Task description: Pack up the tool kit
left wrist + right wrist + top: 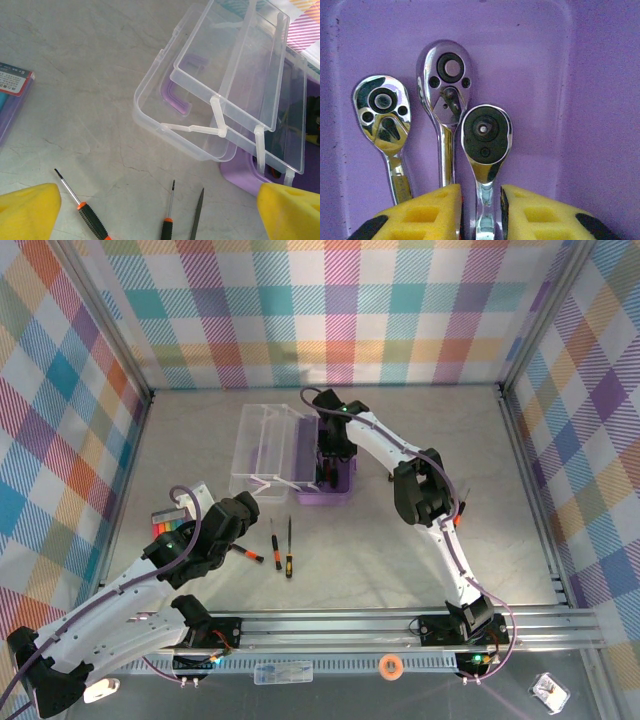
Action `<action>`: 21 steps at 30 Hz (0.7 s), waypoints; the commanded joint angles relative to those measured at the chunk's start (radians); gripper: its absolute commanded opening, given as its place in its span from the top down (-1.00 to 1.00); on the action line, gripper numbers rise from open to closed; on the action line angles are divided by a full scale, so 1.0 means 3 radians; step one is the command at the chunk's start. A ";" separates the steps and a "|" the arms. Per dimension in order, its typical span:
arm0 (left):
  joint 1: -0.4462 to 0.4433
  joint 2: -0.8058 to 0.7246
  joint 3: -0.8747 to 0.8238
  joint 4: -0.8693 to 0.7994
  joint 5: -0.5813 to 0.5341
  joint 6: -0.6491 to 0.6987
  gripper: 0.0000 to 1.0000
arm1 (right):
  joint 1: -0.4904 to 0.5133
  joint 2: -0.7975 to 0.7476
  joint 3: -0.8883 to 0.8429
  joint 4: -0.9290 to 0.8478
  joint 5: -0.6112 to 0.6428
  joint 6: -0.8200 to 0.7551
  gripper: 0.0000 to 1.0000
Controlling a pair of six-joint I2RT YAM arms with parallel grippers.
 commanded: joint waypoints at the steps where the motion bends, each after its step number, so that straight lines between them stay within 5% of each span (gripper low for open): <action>1: 0.0020 -0.0044 -0.0030 -0.0039 -0.0049 0.0021 -0.99 | -0.0010 -0.0161 0.0119 -0.0096 -0.0024 0.0038 0.44; 11: 0.0020 0.0059 -0.0031 0.0248 0.0196 0.0309 -0.99 | -0.0010 -0.0798 -0.0100 -0.0028 0.0121 0.0008 0.43; 21: 0.0019 0.0395 -0.0029 0.0713 0.0848 0.0713 -0.99 | -0.0141 -0.1854 -0.1603 0.0385 0.0360 -0.0144 0.37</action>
